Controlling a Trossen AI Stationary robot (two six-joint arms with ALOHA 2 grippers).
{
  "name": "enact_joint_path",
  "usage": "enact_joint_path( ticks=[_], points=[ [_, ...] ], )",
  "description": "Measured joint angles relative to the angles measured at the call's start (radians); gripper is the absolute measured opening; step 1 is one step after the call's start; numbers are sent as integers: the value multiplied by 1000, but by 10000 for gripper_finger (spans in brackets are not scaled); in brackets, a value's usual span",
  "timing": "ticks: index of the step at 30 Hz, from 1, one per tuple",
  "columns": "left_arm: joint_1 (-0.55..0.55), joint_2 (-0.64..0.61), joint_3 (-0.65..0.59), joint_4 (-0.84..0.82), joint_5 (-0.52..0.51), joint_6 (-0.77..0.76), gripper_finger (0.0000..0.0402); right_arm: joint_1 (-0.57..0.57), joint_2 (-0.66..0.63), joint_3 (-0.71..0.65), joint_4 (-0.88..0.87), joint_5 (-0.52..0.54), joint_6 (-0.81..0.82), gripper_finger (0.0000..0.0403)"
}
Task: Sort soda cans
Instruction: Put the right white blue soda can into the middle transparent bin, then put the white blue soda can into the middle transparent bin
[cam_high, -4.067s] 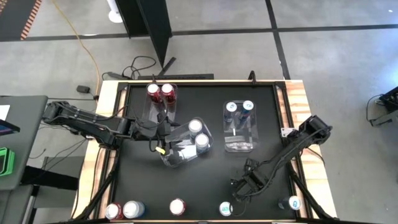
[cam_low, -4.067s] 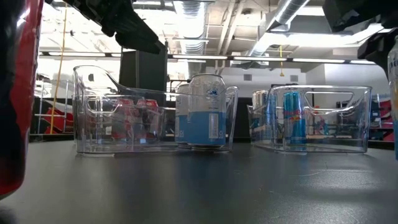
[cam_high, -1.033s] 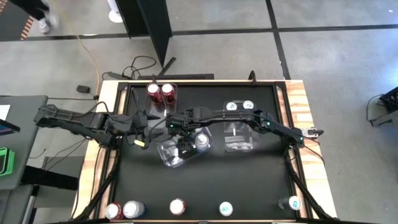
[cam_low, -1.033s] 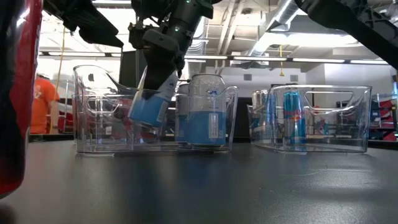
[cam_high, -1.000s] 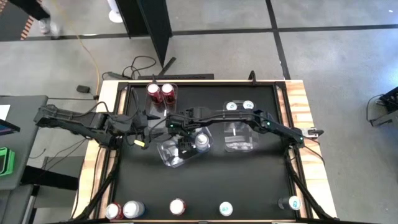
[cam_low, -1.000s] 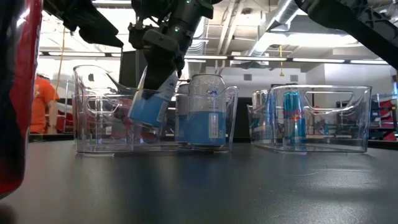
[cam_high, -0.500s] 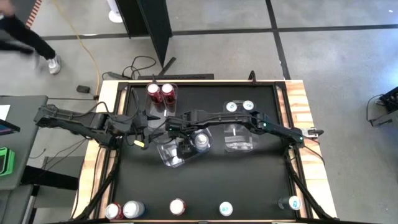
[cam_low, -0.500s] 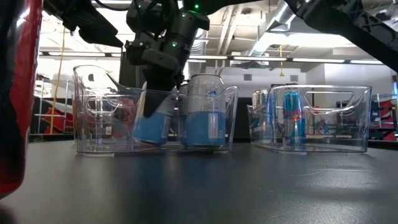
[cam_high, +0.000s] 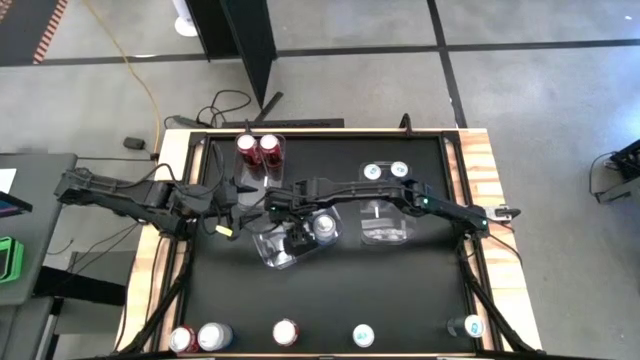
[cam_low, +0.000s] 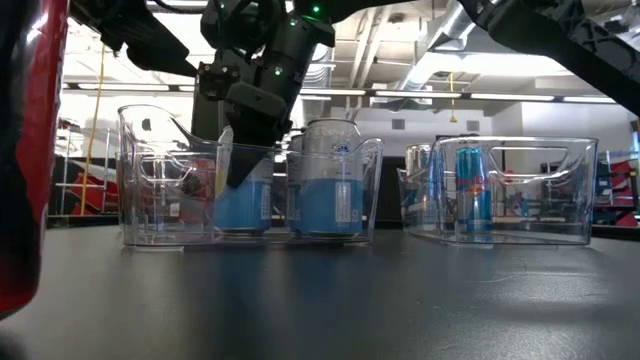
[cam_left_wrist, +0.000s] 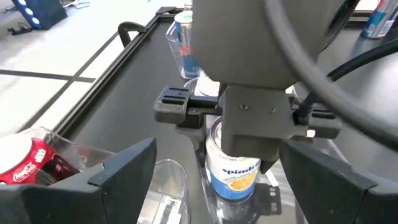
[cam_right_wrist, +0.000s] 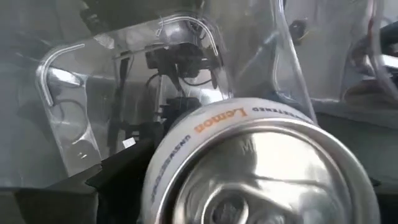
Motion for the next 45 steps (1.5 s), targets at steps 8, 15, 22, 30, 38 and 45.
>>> enact_joint_path(
  ticks=[8, 15, 22, 30, 38, 45],
  points=[
    [0, 0, 0, -4, 0, 0, 335, 16, -49, -1, 16, 72, -53, 387],
    [0, 0, 0, -9, 0, -5, 335, 23, -75, 1, -10, 92, -53, 388],
    [0, 0, 0, -13, 0, -11, 335, 52, -100, 0, -30, 126, -63, 388],
    [0, 0, 0, -7, -4, -37, 335, 100, -191, 0, -37, 201, -84, 388],
    [-16, 21, 0, 0, 1, -101, 335, 175, -321, 0, -98, 202, -27, 388],
    [-85, 52, 45, -20, 217, -171, 335, 279, -440, -18, -151, 228, 38, 388]
  ],
)
